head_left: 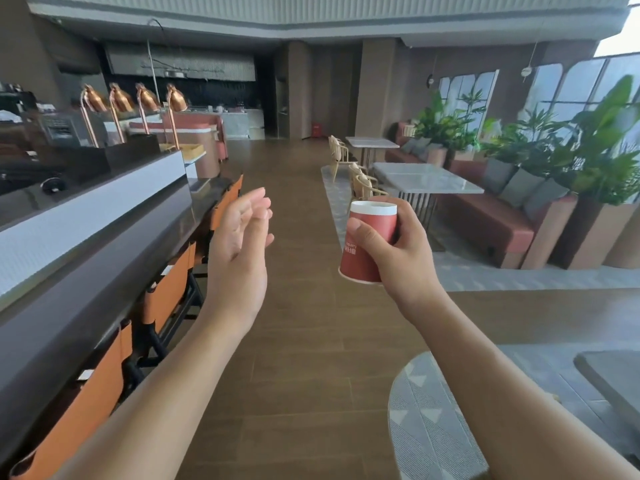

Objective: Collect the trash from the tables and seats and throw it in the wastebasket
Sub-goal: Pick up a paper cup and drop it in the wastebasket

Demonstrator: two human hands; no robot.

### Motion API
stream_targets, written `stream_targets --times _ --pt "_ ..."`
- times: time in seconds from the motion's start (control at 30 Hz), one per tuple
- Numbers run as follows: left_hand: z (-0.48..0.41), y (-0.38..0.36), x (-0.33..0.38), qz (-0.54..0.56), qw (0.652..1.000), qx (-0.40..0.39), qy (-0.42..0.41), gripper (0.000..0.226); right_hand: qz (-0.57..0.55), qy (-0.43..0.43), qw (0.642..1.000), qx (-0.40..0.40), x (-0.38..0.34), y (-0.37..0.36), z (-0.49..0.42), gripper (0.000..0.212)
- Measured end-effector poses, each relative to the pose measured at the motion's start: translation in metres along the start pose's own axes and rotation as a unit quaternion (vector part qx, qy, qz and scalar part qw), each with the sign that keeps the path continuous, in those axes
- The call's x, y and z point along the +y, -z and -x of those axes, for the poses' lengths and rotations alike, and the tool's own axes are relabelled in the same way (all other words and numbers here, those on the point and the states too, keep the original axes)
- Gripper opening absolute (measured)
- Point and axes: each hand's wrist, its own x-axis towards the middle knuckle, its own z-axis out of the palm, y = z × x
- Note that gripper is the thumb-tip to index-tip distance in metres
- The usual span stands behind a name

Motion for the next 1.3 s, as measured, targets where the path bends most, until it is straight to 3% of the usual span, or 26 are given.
stream_targets --times 0.5,1.0,1.3 --pt "-0.293 0.047 -0.169 0.006 0.999 -0.037 -0.037 0.041 0.017 0.024 0.999 0.040 0.107 -0.159 -0.270 0.056" --pt "-0.579 -0.075 -0.371 -0.003 0.998 -0.005 -0.069 0.033 -0.012 0.044 0.999 0.003 0.261 -0.177 -0.610 0.063" --pt "-0.726 -0.116 -0.497 -0.012 0.998 0.024 -0.055 0.046 -0.013 0.016 0.999 -0.030 0.367 -0.207 -0.786 0.054"
